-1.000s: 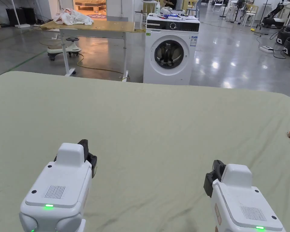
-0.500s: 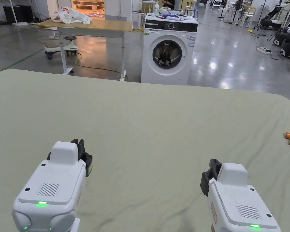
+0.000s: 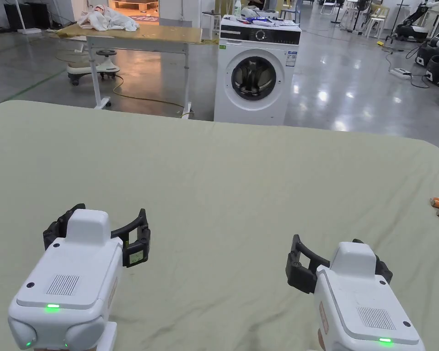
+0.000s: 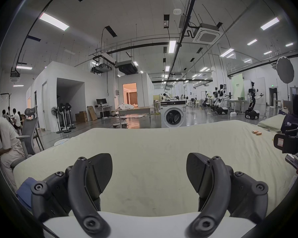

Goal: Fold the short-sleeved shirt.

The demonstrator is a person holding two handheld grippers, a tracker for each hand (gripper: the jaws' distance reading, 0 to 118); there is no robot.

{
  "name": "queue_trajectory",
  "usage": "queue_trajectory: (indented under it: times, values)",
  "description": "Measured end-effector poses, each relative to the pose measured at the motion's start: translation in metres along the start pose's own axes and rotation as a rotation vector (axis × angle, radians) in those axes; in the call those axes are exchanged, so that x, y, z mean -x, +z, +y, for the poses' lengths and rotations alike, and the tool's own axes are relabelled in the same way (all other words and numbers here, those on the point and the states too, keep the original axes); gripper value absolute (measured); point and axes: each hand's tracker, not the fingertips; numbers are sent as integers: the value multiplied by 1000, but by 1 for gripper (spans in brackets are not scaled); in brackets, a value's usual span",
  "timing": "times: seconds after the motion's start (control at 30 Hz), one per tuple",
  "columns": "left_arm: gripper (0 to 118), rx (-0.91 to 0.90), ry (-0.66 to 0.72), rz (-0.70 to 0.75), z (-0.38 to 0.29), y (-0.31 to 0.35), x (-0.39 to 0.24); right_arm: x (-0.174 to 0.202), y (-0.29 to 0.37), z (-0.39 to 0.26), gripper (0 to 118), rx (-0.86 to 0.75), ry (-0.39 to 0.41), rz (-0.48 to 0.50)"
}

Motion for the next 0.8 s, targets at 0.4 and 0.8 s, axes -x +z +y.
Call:
queue_trajectory:
  times: [0.4, 0.8]
  values:
    - [102, 33, 59, -11, -1, -1, 5, 2, -6, 6, 104, 18, -42, -30]
    - [102, 52, 61, 3, -4, -3, 10, 0, -17, 11, 104, 79, -100, -6]
